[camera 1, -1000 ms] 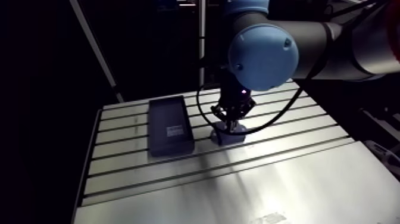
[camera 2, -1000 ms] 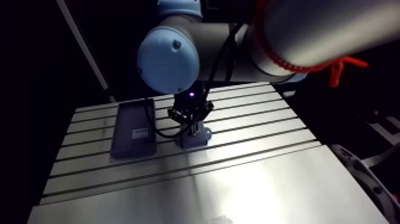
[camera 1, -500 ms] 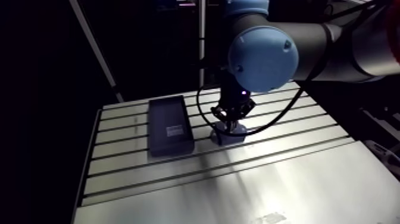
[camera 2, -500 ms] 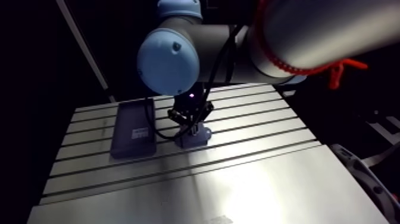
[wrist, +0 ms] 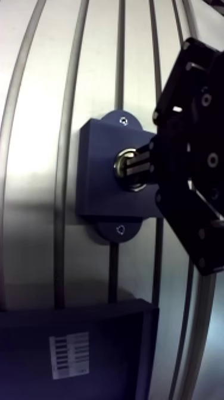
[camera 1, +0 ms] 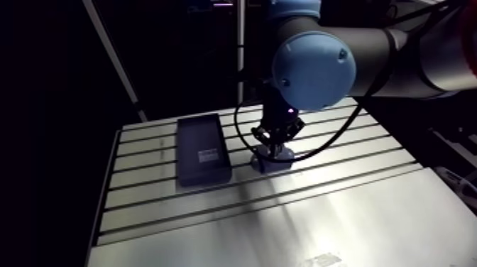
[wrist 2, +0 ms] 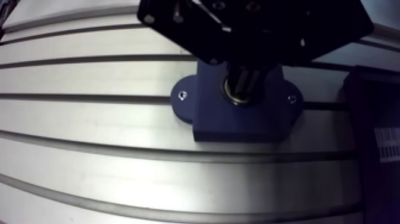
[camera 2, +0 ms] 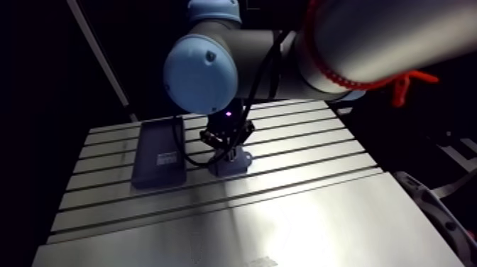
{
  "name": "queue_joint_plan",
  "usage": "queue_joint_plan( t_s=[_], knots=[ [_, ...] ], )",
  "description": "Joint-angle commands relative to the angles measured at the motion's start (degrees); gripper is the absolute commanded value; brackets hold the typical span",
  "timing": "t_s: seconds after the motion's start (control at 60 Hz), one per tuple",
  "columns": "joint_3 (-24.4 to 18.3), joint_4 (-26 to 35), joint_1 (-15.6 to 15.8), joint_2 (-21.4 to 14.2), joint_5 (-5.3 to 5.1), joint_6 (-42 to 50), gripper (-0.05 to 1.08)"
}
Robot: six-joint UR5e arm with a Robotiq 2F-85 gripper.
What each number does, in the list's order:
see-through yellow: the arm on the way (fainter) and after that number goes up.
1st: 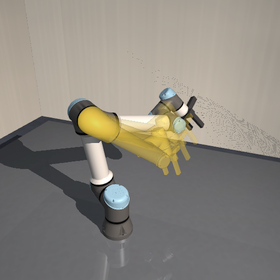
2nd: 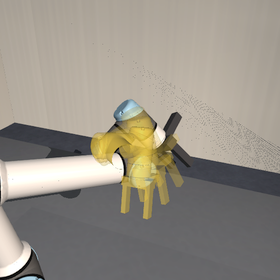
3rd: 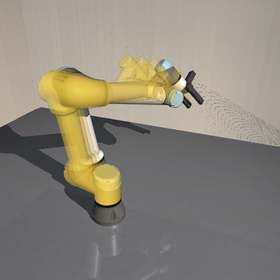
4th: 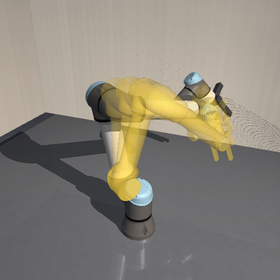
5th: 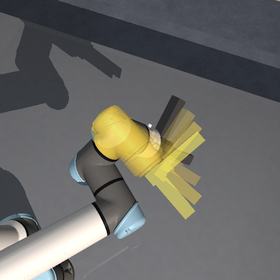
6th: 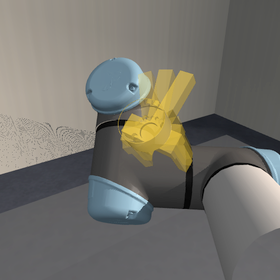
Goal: Pick up the bearing and press it into the housing until flush.
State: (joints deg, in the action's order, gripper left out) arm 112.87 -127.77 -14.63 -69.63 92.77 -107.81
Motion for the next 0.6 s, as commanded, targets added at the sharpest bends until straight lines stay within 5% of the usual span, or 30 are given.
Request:
queue_joint_plan(
  t_s=[0.017, 0.6],
  knots=[
    [0.03, 0.01, -0.13, 0.16, 0.00, -0.07, 0.97],
    [0.12, -0.08, -0.14, 0.34, 0.00, -0.08, 0.97]
  ],
)
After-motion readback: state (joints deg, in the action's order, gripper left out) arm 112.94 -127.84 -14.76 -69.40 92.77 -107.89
